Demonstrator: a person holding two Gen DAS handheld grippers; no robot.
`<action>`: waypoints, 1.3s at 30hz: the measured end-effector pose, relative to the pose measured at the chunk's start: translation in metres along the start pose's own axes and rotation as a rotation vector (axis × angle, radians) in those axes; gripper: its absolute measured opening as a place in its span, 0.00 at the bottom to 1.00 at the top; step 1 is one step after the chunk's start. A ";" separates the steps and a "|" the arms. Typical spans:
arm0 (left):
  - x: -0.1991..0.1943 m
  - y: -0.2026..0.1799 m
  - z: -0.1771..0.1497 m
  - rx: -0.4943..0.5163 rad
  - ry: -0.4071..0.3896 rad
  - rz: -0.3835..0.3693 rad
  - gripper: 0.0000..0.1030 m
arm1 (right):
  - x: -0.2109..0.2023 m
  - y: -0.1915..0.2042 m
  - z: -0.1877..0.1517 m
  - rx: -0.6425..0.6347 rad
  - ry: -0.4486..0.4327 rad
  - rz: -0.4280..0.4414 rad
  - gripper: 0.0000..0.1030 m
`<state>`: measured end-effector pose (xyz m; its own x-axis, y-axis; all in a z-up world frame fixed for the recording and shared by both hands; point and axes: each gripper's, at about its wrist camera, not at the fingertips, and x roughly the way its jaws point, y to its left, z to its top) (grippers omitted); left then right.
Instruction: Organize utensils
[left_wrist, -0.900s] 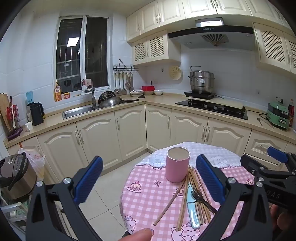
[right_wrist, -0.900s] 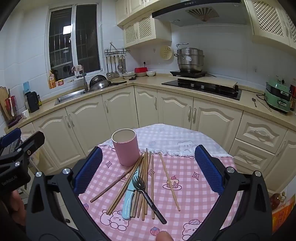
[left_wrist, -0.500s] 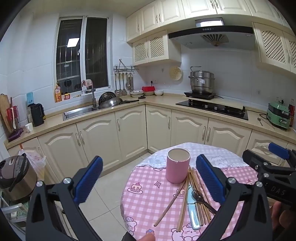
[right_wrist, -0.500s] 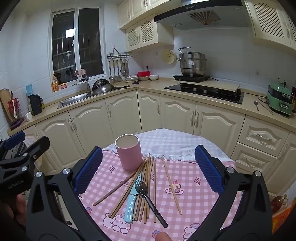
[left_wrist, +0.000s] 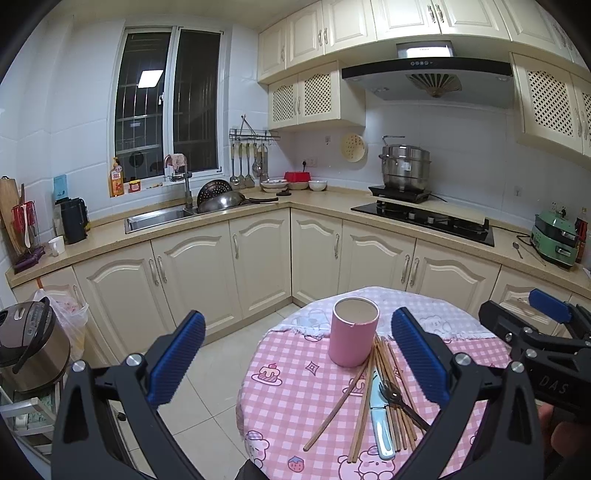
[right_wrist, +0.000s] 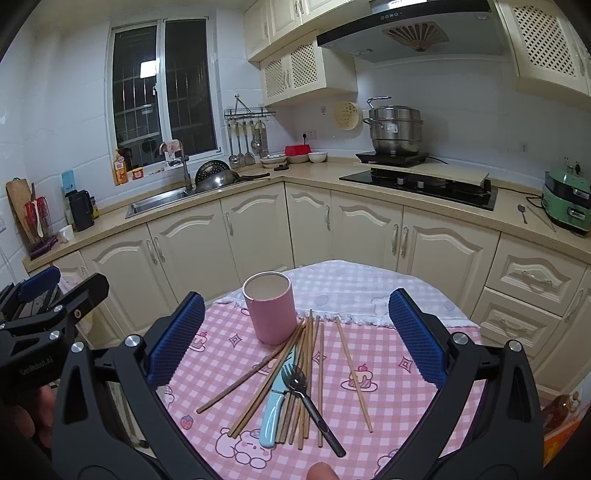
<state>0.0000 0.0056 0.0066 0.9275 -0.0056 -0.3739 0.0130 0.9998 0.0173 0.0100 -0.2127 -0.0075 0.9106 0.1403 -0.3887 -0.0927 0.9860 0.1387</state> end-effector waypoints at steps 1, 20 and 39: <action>-0.001 0.000 0.000 0.001 -0.003 -0.002 0.96 | 0.000 0.000 0.000 0.006 0.001 0.000 0.95; -0.001 -0.003 0.005 0.016 -0.017 -0.015 0.96 | 0.006 0.002 0.005 -0.017 0.027 -0.025 0.95; 0.044 -0.005 -0.007 0.040 0.074 -0.037 0.96 | 0.042 -0.015 -0.002 -0.027 0.122 -0.064 0.95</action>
<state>0.0384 0.0001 -0.0170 0.8960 -0.0391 -0.4423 0.0627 0.9973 0.0388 0.0487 -0.2216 -0.0282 0.8595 0.0853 -0.5040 -0.0481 0.9951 0.0863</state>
